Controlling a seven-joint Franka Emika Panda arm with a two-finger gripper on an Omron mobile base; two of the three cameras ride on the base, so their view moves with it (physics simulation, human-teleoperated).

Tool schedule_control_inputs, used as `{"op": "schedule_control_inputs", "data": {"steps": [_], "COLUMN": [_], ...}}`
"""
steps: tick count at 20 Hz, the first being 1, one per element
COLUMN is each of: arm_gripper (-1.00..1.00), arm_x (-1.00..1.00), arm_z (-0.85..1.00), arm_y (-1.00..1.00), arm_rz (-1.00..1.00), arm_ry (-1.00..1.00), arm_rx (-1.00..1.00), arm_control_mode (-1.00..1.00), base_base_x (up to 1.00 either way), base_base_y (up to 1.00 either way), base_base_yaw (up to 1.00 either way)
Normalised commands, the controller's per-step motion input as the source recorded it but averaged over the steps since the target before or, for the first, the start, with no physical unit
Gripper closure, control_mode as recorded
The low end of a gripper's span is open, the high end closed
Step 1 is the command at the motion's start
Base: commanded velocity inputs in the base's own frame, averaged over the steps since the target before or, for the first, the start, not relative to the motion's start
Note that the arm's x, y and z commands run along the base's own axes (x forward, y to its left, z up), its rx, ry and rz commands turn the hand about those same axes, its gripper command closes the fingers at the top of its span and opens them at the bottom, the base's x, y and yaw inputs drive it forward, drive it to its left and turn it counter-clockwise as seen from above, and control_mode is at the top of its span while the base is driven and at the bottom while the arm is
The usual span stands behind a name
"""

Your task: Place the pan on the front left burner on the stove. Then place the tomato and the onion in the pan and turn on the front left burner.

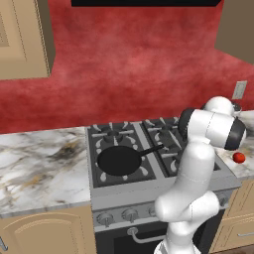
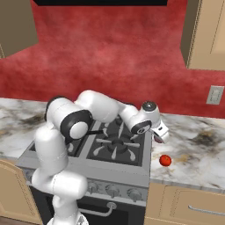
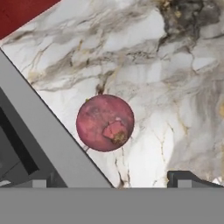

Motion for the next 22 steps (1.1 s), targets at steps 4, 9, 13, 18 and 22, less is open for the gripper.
{"op": "schedule_control_inputs", "data": {"steps": [4,9,13,18,22], "arm_gripper": [-1.0,-1.0,-1.0,-1.0,-1.0], "arm_x": [0.21,0.22,0.2,0.16,0.14], "arm_z": [-0.2,-0.2,-0.21,-0.25,-0.27], "arm_y": [-0.05,-0.08,-0.14,-0.18,-0.16], "arm_rz": [-0.02,-0.01,-0.01,-0.01,-0.01], "arm_ry": [0.0,0.0,0.0,0.0,0.0], "arm_rx": [0.0,0.0,0.0,0.0,0.0], "arm_control_mode": [-1.0,-1.0,-1.0,-1.0,-1.0], "base_base_x": [0.0,0.0,0.0,0.0,0.0], "base_base_y": [0.0,0.0,0.0,0.0,0.0], "base_base_yaw": [0.0,0.0,0.0,0.0,0.0]}}
